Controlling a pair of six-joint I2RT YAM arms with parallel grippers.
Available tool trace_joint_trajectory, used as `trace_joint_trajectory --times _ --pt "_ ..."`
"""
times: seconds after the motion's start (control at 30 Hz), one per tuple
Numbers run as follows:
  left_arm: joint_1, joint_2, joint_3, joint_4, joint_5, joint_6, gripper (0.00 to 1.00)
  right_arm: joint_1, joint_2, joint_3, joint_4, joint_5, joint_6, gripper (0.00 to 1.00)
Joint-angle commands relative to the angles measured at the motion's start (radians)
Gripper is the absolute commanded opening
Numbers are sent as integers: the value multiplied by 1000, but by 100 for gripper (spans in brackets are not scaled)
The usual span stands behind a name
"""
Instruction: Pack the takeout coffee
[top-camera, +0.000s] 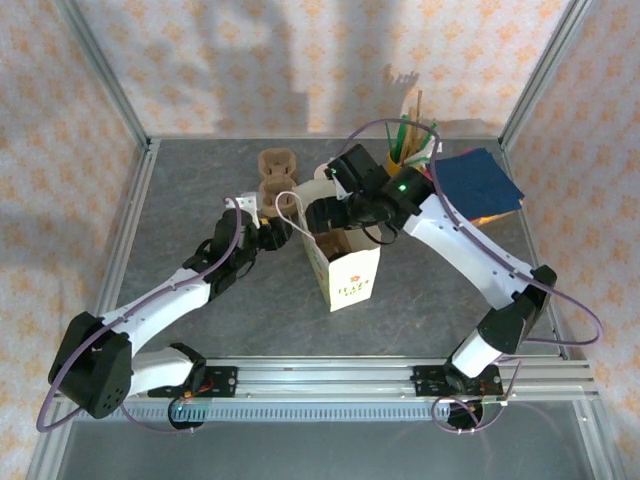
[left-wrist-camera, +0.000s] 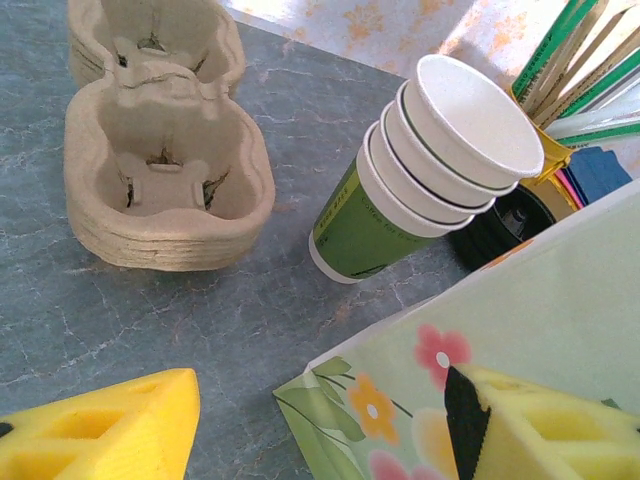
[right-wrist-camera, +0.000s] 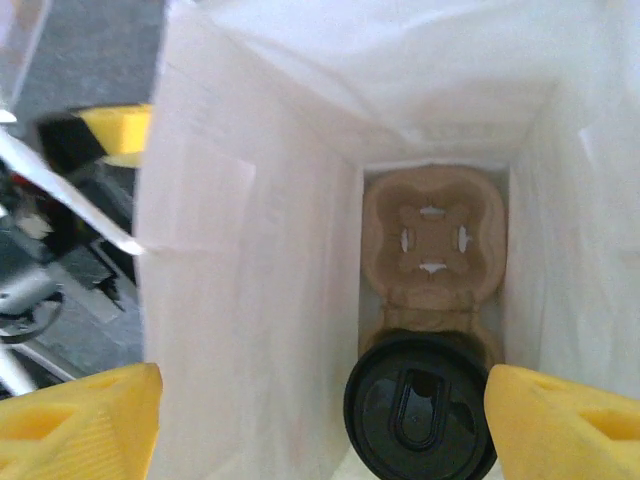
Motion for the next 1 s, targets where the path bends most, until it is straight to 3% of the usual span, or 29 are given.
trace_joint_trajectory --times 0.0,0.17,0.37,0.47,0.73,0.97 --pt "-6 -22 19 -12 -26 18 68 -5 -64 51 66 27 -3 83" --pt "-6 -29 35 -36 -33 18 68 -11 -115 88 119 58 -11 83" --pt "-7 -55 67 -103 -55 15 68 -45 -173 107 186 228 -14 84" --pt "-6 -77 91 -159 -77 14 68 -131 -197 85 232 264 -5 85" --pt "-1 -130 110 -225 -117 7 68 -443 -109 48 373 155 -15 80" --pt "6 -136 117 -243 -127 11 68 -527 65 74 451 174 -121 73"
